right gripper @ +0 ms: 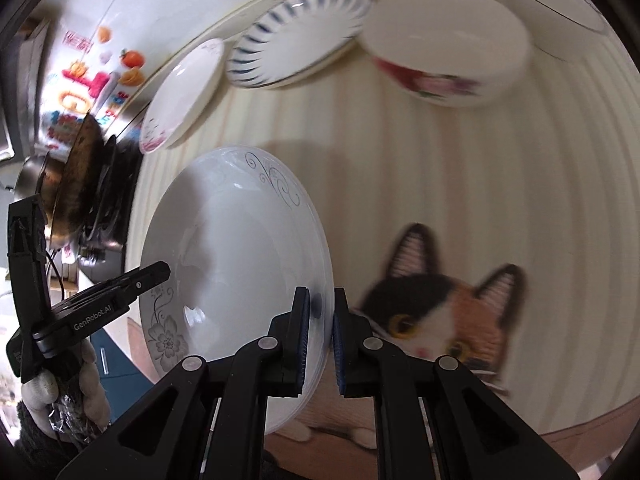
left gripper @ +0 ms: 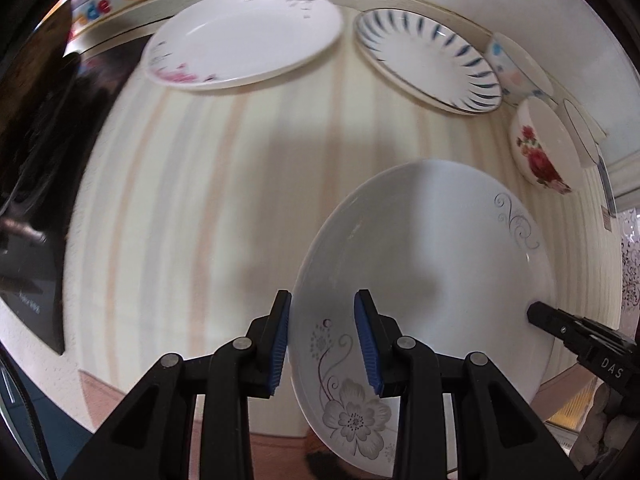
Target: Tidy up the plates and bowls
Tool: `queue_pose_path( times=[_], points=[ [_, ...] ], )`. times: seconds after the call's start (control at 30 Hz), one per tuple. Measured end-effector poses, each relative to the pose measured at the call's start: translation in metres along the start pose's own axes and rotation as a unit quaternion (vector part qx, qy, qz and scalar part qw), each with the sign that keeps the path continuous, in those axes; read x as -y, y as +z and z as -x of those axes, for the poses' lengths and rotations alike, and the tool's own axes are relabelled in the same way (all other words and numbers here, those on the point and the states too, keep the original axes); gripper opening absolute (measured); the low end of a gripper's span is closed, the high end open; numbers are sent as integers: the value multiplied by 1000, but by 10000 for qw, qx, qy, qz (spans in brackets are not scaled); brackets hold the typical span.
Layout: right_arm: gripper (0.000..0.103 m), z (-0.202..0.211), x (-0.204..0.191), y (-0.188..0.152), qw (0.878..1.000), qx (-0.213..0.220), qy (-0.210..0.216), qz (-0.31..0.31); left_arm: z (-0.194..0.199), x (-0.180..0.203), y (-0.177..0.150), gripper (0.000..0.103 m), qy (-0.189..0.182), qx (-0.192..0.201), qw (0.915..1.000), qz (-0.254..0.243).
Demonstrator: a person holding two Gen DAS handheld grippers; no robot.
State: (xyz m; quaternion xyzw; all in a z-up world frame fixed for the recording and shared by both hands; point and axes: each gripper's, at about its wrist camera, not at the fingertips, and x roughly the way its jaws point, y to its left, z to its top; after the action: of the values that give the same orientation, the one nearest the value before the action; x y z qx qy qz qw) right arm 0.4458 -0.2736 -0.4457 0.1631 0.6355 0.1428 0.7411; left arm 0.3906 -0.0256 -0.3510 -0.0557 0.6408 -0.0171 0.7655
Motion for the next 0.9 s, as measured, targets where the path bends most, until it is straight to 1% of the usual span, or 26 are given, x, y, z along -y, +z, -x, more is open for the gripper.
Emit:
queue_pose_path(
  times=[0.13,0.33,0.53,0.7,0.8,0.83,0.9],
  points=[
    [12,3,23,-2,9998,34,-56,-166,-7,17,6,29,4,1,9999,-118],
    [12,4,41,-1,9994,103,-95,-325,-16,29,10,29,57,-82,9996,-269],
    [12,2,49,-8,9988,122,-61,-477,-19,27,8,29,81,-126,9994,-302],
    [12,3,48,-10,9986,149,-99,-504,-24,32,11,29,88,-176,9989,-434],
    [13,3,49,-9,9985,66,-78,-540,-16,29,15,29,11,-185,9989,-433],
    [13,4,49,-8,9984,-24,-78,-559,-7,24,20,29,-47,-130,9992,-378],
    [13,13,49,-5,9979,-38,-133,-630,10,12,27,30,-150,18,9996,-220]
  ],
)
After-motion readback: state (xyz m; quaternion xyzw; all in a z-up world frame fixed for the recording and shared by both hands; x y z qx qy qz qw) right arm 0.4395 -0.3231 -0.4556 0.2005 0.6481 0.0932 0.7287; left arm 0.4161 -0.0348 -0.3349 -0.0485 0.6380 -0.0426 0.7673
